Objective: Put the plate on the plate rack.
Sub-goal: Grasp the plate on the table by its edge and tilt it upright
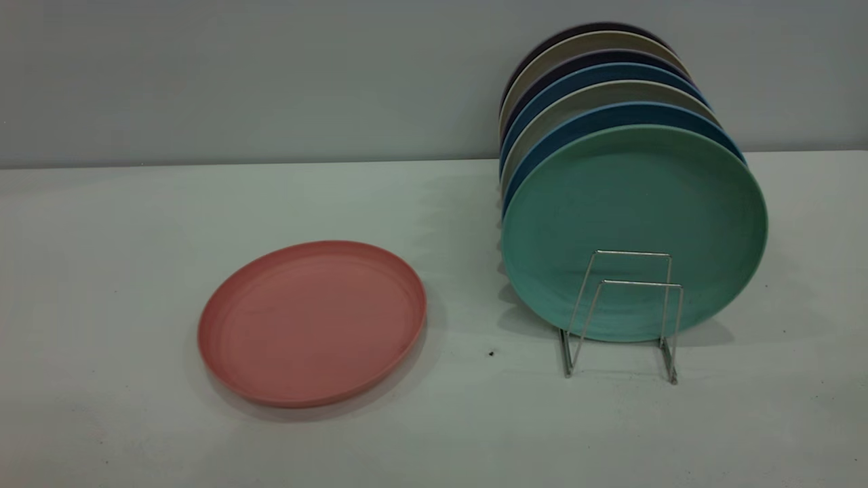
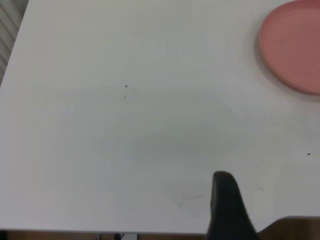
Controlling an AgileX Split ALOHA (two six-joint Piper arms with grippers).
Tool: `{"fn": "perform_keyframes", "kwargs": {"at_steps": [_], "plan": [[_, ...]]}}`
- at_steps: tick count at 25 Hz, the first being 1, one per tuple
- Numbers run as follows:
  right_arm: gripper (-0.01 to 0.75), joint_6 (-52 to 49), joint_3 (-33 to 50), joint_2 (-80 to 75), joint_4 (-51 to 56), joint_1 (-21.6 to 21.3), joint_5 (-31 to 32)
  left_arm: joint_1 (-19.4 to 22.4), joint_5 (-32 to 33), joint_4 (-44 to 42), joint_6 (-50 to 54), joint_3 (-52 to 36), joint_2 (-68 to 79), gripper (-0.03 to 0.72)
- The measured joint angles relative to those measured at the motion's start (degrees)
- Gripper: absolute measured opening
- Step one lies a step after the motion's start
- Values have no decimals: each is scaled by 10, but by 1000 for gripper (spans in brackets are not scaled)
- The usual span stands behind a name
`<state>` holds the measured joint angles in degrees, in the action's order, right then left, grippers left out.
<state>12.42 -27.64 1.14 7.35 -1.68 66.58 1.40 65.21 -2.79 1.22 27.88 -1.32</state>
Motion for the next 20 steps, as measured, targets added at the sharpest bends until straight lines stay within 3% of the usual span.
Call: {"fn": "perform_keyframes", "kwargs": {"at_steps": [20], "plan": [[311, 0, 0, 0, 2, 0, -10, 0, 0, 0, 0, 0, 0, 484]]}}
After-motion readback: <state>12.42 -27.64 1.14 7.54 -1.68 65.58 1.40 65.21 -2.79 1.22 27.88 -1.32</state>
